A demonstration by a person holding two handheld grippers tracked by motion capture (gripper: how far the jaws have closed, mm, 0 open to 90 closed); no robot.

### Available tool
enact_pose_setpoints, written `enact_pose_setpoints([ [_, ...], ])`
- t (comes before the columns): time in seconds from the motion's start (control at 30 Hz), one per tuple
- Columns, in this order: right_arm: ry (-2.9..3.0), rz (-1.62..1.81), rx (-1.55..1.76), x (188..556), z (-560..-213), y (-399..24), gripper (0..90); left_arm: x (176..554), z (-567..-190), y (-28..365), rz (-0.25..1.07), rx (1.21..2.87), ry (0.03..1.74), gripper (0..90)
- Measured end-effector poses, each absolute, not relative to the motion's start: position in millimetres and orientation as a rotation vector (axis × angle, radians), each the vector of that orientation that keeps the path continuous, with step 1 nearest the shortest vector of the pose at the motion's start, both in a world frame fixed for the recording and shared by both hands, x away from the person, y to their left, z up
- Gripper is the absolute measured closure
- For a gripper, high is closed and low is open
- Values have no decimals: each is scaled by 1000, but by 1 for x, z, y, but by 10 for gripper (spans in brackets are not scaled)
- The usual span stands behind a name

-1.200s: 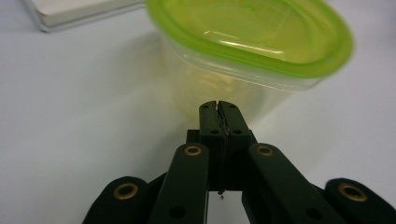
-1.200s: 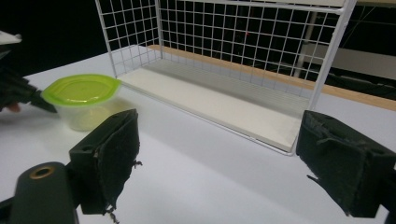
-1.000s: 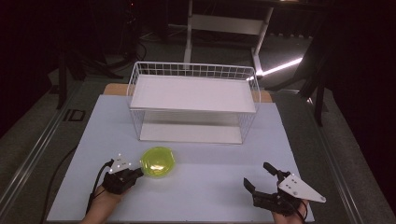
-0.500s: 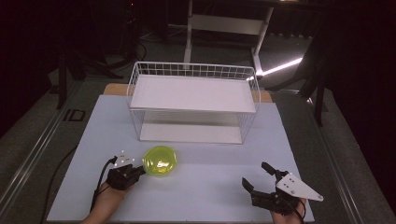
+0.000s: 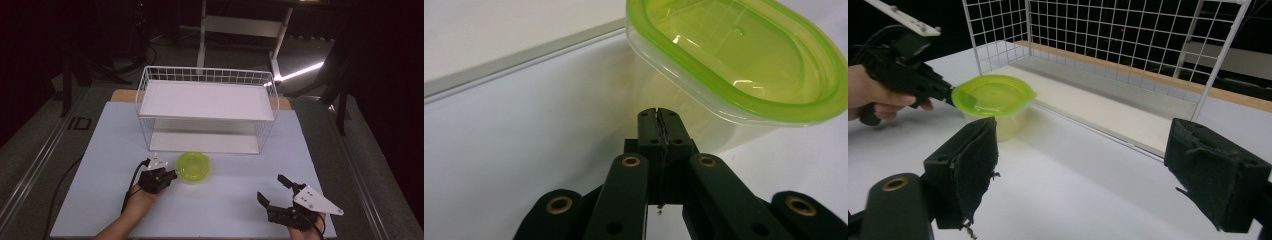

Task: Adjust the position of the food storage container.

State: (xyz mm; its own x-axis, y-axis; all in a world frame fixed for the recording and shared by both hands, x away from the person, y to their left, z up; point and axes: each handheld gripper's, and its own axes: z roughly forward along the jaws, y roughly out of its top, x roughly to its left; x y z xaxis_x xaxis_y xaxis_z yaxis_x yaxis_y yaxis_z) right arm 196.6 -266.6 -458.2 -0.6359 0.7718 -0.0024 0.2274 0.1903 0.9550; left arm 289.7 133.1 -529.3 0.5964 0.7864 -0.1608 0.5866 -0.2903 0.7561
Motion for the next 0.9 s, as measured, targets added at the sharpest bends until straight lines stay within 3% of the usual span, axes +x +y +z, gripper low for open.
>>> enact_pose_setpoints([
  [0.9, 2003, 1455, 923, 197, -461, -264, 139, 310, -536, 84, 227, 2023, 1036, 900],
])
